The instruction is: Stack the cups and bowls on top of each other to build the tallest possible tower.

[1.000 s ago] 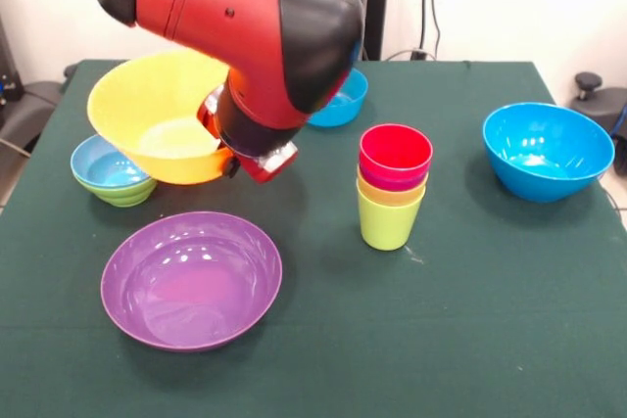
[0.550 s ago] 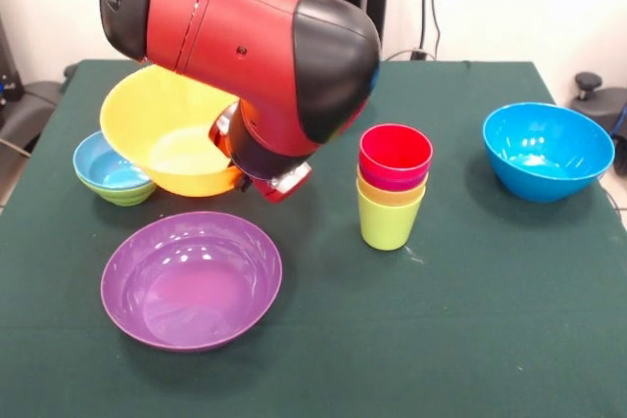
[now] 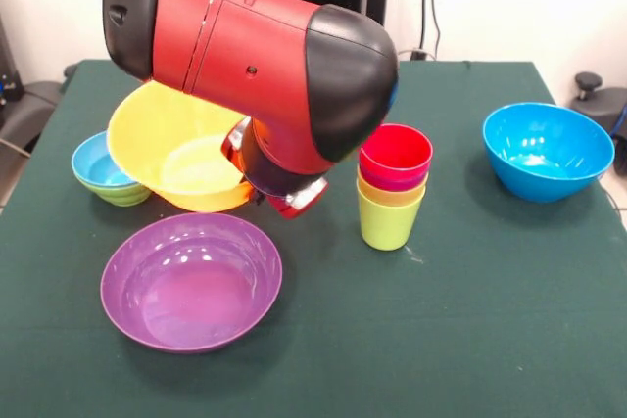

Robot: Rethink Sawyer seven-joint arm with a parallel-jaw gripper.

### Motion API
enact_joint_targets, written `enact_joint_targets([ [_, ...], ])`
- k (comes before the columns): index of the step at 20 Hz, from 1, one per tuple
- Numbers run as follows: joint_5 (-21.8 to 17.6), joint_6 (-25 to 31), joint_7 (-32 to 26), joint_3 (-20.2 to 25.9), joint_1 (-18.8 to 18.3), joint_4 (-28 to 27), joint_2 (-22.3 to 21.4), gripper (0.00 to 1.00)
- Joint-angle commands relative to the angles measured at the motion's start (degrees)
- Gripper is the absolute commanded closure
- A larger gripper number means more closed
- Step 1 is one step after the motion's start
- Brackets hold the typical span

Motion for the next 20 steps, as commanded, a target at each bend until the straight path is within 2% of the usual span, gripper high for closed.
enact_joint_targets([
  [1, 1.9, 8.7, -4.5, 6.5, -1.4, -7.7, 0.6, 1.0],
  [8, 3.1, 13.6, -5.2, 6.0, -2.2, -13.6, 2.6, 1.0],
  [16, 4.4, 12.5, -4.9, 6.0, -3.2, -18.5, 6.6, 1.0],
  [20, 4.9, 9.6, -4.5, 5.7, -3.3, -17.7, 7.3, 1.0],
])
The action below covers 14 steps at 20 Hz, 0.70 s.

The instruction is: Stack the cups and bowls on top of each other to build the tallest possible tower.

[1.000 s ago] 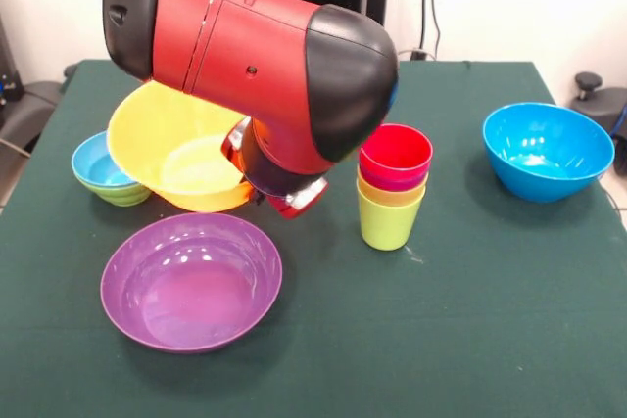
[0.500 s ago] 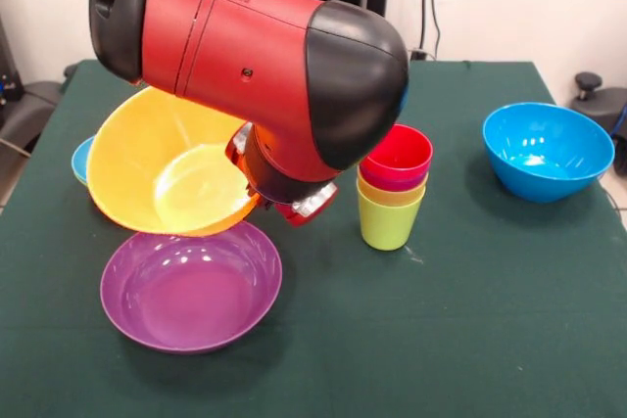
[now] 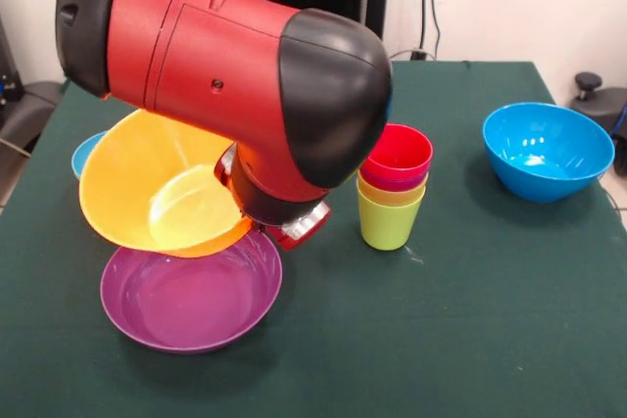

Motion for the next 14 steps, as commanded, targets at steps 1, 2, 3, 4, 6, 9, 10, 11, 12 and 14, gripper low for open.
enact_joint_targets([
  [1, 0.7, 0.5, -4.6, 5.7, -1.0, -2.1, 1.6, 1.0],
  [2, 0.9, -0.2, -4.5, 5.6, -1.0, -1.4, 1.4, 1.0],
  [3, 0.9, -0.5, -4.6, 5.5, -1.0, -1.4, 1.5, 1.0],
  [4, 1.0, -0.9, -4.5, 5.5, -0.9, -1.4, 1.7, 1.0],
  [6, 1.1, -1.6, -4.2, 5.4, -0.8, -1.1, 1.8, 1.0],
  [9, 1.0, -2.6, -3.6, 5.3, -0.6, -0.5, 1.9, 1.0],
  [10, 0.9, -3.0, -3.5, 5.3, -0.6, -0.6, 2.0, 1.0],
  [11, 0.9, -3.3, -3.4, 5.3, -0.6, -0.5, 2.1, 1.0],
  [12, 0.8, -4.2, -3.3, 5.3, -0.6, -0.2, 2.2, 1.0],
  [14, 0.6, -5.0, -3.1, 5.2, -0.6, 0.2, 2.2, 1.0],
])
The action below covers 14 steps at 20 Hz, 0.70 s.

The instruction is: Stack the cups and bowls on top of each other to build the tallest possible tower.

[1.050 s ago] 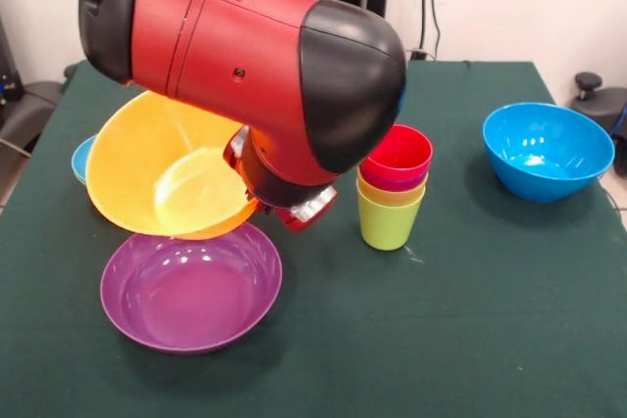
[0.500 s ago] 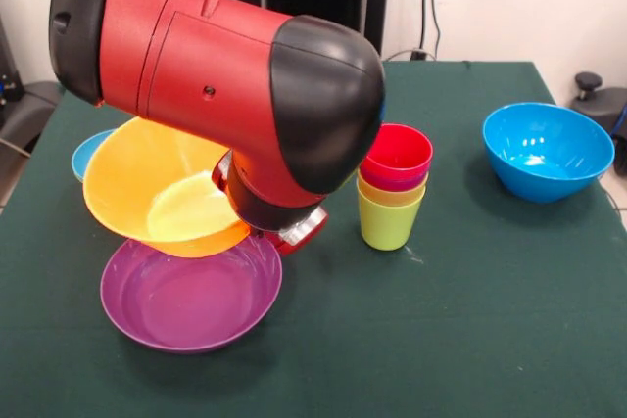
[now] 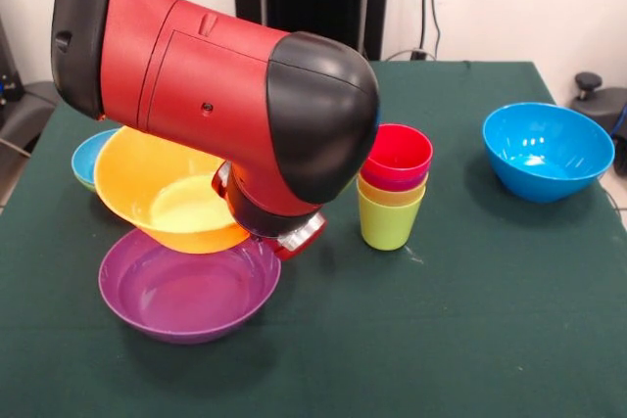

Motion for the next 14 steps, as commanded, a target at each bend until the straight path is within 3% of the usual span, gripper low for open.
enact_joint_targets([
  [1, -0.1, -5.0, -3.0, 5.2, 0.0, 1.5, 0.3, 1.0],
  [5, 0.1, -3.0, -3.0, 4.8, 0.1, 0.0, 0.3, 1.0],
  [14, 1.9, 6.2, -2.7, 3.8, -0.4, -9.6, 3.3, 1.0],
])
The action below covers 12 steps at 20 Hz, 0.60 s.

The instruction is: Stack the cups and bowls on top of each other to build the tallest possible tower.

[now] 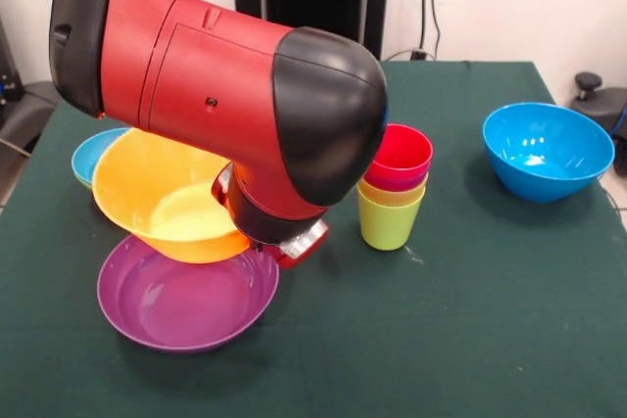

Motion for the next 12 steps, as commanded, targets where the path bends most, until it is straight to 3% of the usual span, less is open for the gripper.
enact_joint_targets([
  [1, 2.2, 7.6, -2.6, 3.7, -0.4, -7.6, 2.8, 1.0],
  [6, 5.3, 13.4, -1.9, 1.1, -1.2, -14.5, 5.7, 1.0],
  [12, 10.0, 14.2, -2.0, -3.4, -2.2, -18.2, 8.8, 1.0],
])
